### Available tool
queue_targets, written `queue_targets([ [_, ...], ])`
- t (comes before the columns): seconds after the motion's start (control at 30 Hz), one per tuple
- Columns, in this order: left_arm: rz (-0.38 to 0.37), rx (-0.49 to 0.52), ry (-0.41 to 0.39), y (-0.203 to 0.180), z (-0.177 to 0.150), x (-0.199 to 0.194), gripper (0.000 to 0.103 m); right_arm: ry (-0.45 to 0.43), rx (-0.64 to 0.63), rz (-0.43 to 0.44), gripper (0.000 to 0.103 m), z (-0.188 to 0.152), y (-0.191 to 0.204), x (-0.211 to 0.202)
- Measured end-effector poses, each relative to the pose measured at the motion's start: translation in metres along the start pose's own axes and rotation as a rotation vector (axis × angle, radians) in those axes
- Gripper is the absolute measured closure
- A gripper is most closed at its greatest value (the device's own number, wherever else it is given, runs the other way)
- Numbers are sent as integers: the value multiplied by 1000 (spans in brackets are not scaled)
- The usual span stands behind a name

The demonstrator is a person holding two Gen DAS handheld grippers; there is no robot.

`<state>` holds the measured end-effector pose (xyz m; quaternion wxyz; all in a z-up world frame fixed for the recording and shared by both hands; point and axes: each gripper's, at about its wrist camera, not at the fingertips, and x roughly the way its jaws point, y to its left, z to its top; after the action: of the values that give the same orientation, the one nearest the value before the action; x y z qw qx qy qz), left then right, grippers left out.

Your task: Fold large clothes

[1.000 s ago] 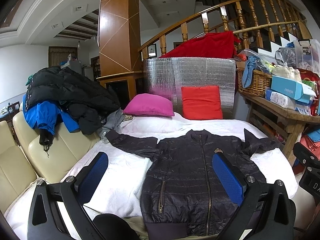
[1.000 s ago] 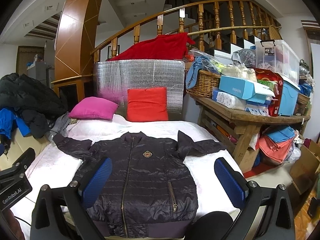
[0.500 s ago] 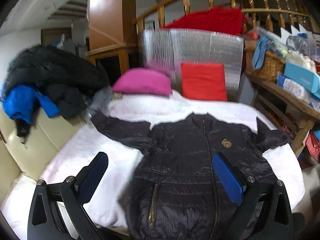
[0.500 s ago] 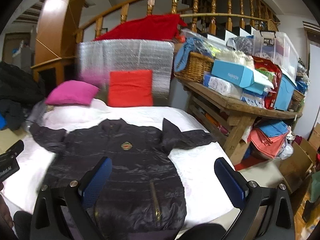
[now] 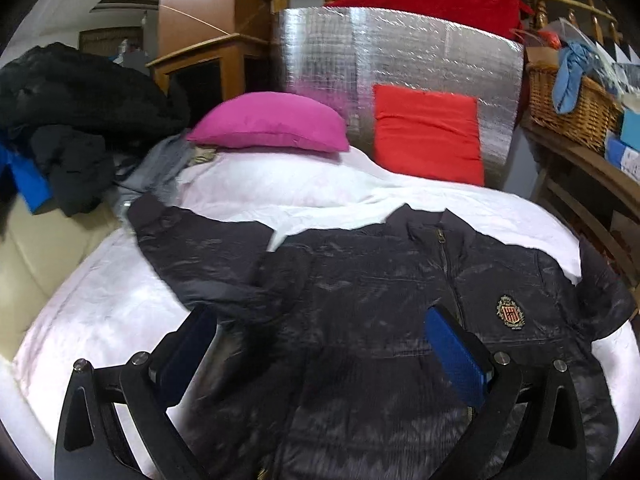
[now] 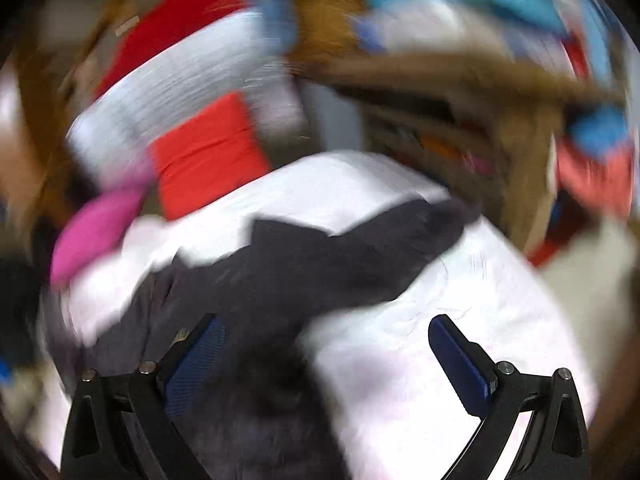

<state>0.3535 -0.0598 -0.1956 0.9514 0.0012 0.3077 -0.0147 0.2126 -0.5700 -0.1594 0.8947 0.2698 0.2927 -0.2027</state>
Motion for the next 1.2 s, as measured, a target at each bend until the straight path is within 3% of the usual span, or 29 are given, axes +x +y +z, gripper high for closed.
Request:
queue_targets([
  [0.17, -35, 29, 93, -10, -10, 35, 0, 28, 453, 130, 0, 29, -96, 65],
  [0.27, -41, 45, 82, -14, -9, 39, 0, 1, 557, 205, 0, 36, -120, 92],
  [0.43, -19, 77, 41, -21, -7, 39, 0, 59, 608, 195, 3, 46, -131, 139],
  [0.67, 1, 133, 42, -32, -12, 44, 0, 81, 551, 49, 36, 66, -136, 178],
  [0.73, 12, 154, 39, -36, -14, 46, 0, 79, 503, -12, 75, 70, -135, 184],
  [0.8, 21, 163, 36, -39, -14, 47, 0, 85, 456, -51, 79, 71, -135, 188],
  [0.9, 29, 150, 26, -37, -12, 45, 0, 43, 445, -43, 88, 73, -130, 177],
  [1.0, 43, 125, 7, -32, -8, 38, 0, -17, 382, -38, 90, 80, -110, 157],
  [1.2, 54, 53, -11, -12, 1, 19, 0, -108, 235, 86, 91, 77, -30, 100],
])
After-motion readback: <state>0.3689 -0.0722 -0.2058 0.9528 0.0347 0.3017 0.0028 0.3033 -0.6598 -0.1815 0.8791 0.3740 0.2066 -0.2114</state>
